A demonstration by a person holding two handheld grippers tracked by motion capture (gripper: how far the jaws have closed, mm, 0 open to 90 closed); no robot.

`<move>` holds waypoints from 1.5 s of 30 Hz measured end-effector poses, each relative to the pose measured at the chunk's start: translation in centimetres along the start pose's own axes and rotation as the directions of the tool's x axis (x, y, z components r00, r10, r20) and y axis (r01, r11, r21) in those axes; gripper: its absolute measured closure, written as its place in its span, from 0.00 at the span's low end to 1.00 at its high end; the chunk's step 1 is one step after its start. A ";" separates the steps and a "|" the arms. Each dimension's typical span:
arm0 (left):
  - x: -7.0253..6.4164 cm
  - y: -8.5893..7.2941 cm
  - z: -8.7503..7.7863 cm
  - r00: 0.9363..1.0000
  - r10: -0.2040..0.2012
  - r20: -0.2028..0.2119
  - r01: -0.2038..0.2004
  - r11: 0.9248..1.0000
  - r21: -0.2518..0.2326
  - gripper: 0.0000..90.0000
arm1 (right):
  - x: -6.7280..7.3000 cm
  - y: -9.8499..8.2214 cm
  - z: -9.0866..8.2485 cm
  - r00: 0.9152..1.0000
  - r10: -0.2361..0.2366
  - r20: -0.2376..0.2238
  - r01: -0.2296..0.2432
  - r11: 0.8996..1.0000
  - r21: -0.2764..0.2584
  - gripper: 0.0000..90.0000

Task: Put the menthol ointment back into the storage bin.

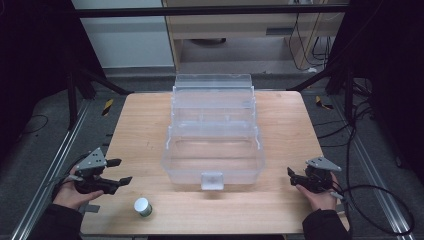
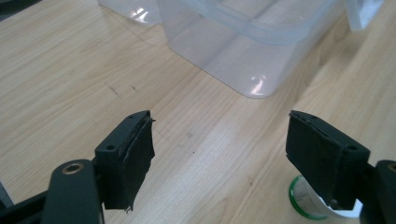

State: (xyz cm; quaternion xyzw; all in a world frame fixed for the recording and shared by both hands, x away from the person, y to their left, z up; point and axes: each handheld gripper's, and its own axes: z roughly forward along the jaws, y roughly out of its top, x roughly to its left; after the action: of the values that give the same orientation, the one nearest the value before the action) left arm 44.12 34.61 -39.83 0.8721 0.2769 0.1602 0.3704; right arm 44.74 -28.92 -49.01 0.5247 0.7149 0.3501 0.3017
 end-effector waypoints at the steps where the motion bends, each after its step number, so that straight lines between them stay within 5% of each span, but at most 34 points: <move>1: -0.2 0.3 -0.1 0.999 0.036 0.004 -0.036 0.999 0.026 0.25 | 0.0 0.0 0.0 1.000 -0.002 -0.002 0.002 1.000 0.005 0.20; 12: -0.8 1.4 -0.7 0.989 0.119 0.088 -0.127 0.989 0.082 0.25 | 0.0 0.0 0.1 1.000 -0.012 0.001 0.012 1.000 0.008 0.20; 28: -1.9 1.8 -0.4 0.956 0.212 0.203 -0.250 0.951 0.183 0.27 | 0.1 -0.1 0.3 0.999 -0.035 -0.010 0.035 0.999 0.023 0.20; 36: -2.8 2.1 0.1 0.933 0.250 0.259 -0.308 0.928 0.211 0.28 | 0.1 -0.1 0.3 0.999 -0.038 -0.015 0.039 0.999 0.031 0.20; 39: -3.3 2.3 0.5 0.919 0.273 0.286 -0.339 0.915 0.217 0.29 | 0.2 -0.1 0.4 0.999 -0.039 -0.017 0.040 0.999 0.037 0.20; 44: -3.8 2.5 0.8 0.906 0.292 0.305 -0.366 0.904 0.220 0.30 | 0.1 -0.1 0.4 0.999 -0.041 -0.017 0.042 0.998 0.039 0.20; 45: -4.0 2.6 0.9 0.901 0.304 0.309 -0.380 0.897 0.225 0.30 | 0.1 -0.1 0.4 0.999 -0.044 -0.017 0.045 0.998 0.040 0.20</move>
State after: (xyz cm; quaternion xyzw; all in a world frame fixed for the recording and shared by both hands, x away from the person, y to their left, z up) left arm 42.29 30.26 -38.85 0.9641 0.0855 0.0638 0.2430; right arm 44.96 -28.74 -49.35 0.5117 0.7358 0.3332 0.2928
